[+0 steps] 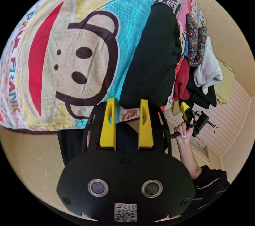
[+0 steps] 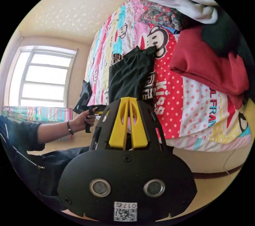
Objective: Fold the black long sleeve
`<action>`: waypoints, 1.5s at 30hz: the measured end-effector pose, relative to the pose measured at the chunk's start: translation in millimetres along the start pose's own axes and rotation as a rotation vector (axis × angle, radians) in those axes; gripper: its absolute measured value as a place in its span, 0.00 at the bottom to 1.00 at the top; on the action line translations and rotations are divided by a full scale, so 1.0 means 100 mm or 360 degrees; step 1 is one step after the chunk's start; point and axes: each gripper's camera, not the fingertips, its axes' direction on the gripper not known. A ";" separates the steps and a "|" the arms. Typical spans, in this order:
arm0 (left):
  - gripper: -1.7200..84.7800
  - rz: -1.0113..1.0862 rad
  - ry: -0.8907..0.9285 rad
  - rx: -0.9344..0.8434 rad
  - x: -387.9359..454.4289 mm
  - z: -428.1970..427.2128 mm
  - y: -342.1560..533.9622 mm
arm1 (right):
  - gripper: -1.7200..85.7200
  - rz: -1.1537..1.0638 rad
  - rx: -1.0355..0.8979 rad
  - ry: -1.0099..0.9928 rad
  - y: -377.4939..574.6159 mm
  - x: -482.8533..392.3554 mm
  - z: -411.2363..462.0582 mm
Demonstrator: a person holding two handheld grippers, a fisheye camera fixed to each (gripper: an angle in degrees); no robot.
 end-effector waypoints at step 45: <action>0.09 0.0037 0.0141 -0.0011 0.55 0.20 -0.67 | 0.10 -0.0174 -0.0346 -0.0029 -0.22 0.34 -0.27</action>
